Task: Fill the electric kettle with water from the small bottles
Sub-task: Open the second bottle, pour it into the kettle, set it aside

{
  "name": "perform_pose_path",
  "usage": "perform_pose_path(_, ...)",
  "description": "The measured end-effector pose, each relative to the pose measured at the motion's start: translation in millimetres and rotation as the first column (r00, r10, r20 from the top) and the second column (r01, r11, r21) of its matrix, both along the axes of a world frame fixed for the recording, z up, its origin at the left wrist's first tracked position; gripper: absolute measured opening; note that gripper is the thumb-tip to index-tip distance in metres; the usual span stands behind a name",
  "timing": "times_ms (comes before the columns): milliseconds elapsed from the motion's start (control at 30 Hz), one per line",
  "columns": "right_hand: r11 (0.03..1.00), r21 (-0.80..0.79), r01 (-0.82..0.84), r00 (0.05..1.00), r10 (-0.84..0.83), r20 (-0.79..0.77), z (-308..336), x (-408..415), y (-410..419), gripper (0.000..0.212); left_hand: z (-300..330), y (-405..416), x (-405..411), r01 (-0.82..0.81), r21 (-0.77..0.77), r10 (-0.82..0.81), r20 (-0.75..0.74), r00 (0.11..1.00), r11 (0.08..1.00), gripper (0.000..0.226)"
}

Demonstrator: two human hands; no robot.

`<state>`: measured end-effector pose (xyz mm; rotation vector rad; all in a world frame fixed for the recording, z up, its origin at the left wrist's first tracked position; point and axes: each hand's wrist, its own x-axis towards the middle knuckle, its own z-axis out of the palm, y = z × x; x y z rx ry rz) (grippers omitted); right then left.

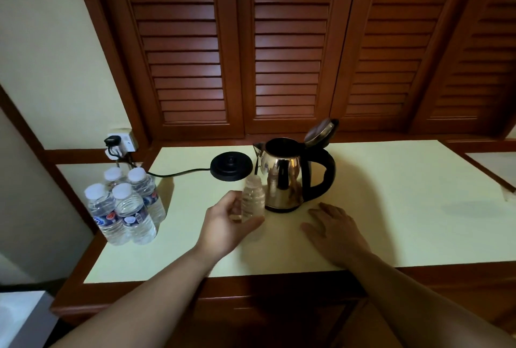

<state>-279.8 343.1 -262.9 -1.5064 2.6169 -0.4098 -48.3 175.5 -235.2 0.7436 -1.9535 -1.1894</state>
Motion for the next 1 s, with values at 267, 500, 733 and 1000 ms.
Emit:
perform_pose_path(267, 1.0, -0.005, 0.011, 1.0, -0.011, 0.028, 3, 2, 2, 0.074, 72, -47, -16, 0.084, -0.105, -0.083, 0.017, 0.996, 0.991, 0.035)
perform_pose_path(500, 0.999, -0.03, 0.021, 0.999, -0.02, 0.041, -1, -2, 1, 0.067, 121, -81, -33, 0.141, -0.318, -0.044, 0.294, 0.955, 0.938, 0.036)
perform_pose_path(733, 0.999, -0.031, 0.017, 0.998, -0.015, 0.053, -6, -6, 1, 0.064, 153, -98, -44, 0.251, -0.485, 0.063, 0.543, 0.838, 0.838, 0.042)
perform_pose_path(1000, 0.999, -0.043, 0.019, 0.998, -0.017, 0.057, -5, -5, 2, 0.065, 178, -108, -49, 0.354, -0.531, 0.18, 0.713, 0.678, 0.77, 0.05)
